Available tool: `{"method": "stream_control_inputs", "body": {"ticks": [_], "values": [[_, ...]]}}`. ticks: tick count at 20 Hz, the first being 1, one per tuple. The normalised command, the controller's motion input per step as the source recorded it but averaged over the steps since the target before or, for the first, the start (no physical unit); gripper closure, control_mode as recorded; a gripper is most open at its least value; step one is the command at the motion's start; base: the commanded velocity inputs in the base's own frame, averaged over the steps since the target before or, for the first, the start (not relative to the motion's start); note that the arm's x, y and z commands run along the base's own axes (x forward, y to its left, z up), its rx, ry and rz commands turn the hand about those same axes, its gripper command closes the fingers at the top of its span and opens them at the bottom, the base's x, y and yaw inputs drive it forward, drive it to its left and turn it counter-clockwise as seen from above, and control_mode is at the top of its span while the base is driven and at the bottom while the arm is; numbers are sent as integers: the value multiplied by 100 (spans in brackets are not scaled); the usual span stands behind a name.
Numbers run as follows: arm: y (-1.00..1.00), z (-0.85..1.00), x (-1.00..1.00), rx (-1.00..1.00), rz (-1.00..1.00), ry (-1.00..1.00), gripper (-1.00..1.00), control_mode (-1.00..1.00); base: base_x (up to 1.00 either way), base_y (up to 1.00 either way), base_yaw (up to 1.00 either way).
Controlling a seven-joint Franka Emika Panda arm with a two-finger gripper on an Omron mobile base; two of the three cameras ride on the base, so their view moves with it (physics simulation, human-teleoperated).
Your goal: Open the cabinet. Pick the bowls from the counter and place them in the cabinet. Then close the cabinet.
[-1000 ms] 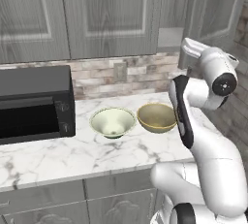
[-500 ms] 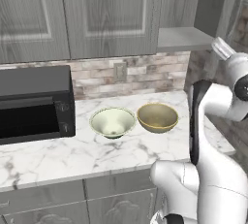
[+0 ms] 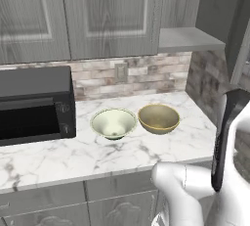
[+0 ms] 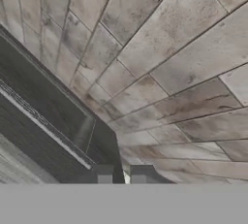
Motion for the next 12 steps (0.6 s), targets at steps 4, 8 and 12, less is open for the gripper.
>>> {"method": "stream_control_inputs", "body": {"ticks": [4, 8, 12], "values": [[52, 11, -100, 2, 0, -18, -100, -100, 0, 0, 0], [60, 20, -33, 6, 0, -15, -100, -100, 0, 0, 0], [72, 2, 6, 15, 0, -9, -100, -100, 0, 0, 0]]}}
